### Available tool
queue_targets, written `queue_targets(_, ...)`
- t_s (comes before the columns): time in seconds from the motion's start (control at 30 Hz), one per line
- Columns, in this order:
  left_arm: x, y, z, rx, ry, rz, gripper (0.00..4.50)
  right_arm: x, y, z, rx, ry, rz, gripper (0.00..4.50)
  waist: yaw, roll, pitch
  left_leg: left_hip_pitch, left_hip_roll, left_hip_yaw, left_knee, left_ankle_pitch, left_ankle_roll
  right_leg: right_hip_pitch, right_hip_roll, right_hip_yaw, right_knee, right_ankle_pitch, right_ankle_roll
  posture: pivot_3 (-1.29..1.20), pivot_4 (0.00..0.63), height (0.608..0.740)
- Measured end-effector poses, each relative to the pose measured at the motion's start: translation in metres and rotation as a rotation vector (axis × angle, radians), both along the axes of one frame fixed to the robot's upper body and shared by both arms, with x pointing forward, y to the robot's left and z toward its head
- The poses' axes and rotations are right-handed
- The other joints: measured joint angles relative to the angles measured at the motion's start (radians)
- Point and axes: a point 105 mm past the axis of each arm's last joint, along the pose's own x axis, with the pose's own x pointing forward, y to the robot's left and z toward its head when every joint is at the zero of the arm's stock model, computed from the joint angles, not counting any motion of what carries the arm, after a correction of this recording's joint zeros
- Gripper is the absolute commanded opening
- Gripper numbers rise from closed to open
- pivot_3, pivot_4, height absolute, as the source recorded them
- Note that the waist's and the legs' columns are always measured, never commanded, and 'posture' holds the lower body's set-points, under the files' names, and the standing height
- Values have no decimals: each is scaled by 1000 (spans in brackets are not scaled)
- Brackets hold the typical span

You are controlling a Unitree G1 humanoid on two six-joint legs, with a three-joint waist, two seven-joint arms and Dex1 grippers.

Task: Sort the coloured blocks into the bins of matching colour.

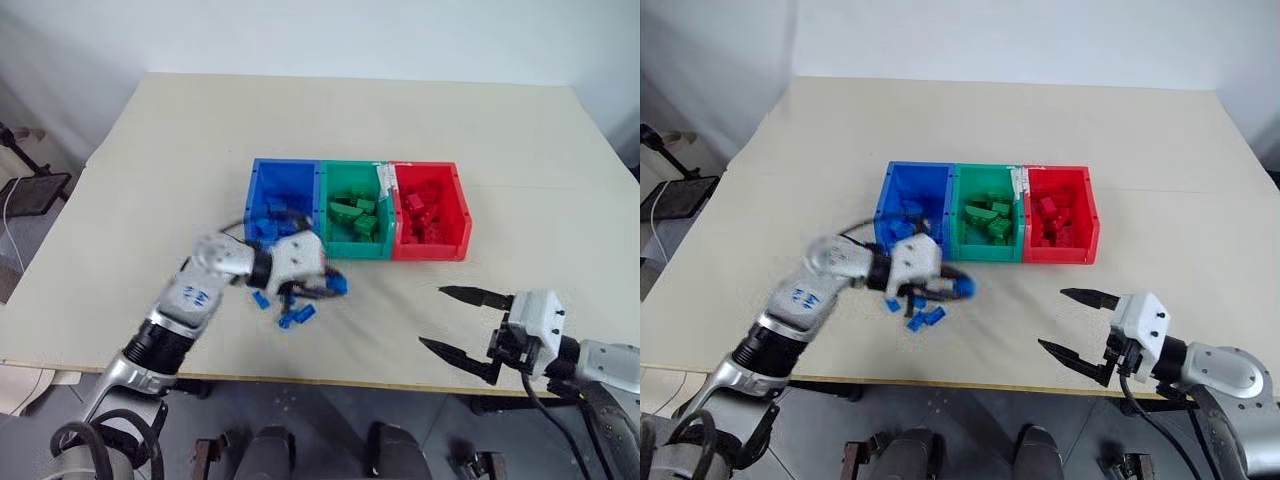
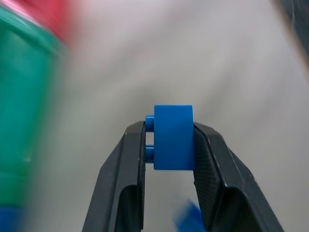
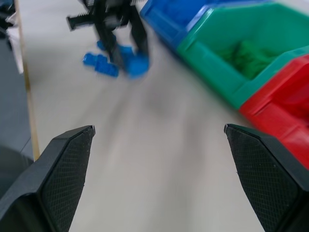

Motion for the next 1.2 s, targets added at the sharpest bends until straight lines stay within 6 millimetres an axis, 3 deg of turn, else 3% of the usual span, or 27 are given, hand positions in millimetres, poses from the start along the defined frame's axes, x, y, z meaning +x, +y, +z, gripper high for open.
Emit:
queue_targets(0.07,14,24,25,-139,-40,122,954,3,-5,7,55,-19,-60,4500,-5,0,0,1,0,0,0,0,0,0,0,0,1,0,0,0,150,740)
queue_targets(0.17,38,48,42,-265,-60,296,954,8,-7,12,92,-45,-113,4500,1,0,0,1,0,0,0,0,0,0,0,0,1,0,0,0,150,740)
queue_targets(0.23,50,57,42,-314,-45,376,954,10,-6,14,97,-63,-130,4500,6,0,0,0,-1,0,1,0,0,1,-1,0,1,0,1,0,150,740)
queue_targets(0.33,62,55,30,-336,9,418,954,14,-6,17,104,-84,-152,4500,7,-1,0,0,-1,0,1,0,0,1,-1,0,0,1,1,0,150,740)
queue_targets(0.5,75,54,27,-327,2,467,2643,18,-2,22,119,-106,-152,4500,-3,-1,0,0,-1,0,0,0,0,0,-1,0,0,1,1,0,150,740)
queue_targets(0.6,72,55,28,-317,2,446,3504,21,-1,22,118,-111,-147,4500,-5,-1,0,0,-1,0,0,0,0,0,-1,0,1,1,1,0,150,740)
queue_targets(0.7,62,76,28,-318,-23,447,4395,25,0,21,119,-108,-124,4500,-14,-1,0,1,0,0,-1,0,0,0,0,0,1,1,1,0,150,740)
queue_targets(0.87,28,143,26,-289,-56,447,4395,30,3,27,108,-106,-75,4500,-28,-1,0,1,0,0,-1,0,0,-1,0,0,1,1,1,0,150,740)
queue_targets(1.0,10,194,8,-158,-41,511,4457,28,12,31,57,-104,26,4500,-23,-1,0,1,0,0,-1,0,0,0,-1,0,1,1,1,0,150,740)
queue_targets(1.1,-5,211,-8,-76,26,491,4457,24,19,20,-42,-83,125,4500,-12,-1,0,1,-1,1,0,0,1,0,-1,0,1,1,1,0,150,740)
queue_targets(1.2,-15,211,-19,-27,64,447,4457,23,18,9,-93,-53,174,4500,-4,-1,0,1,0,1,0,0,1,0,-1,0,1,1,1,0,150,740)
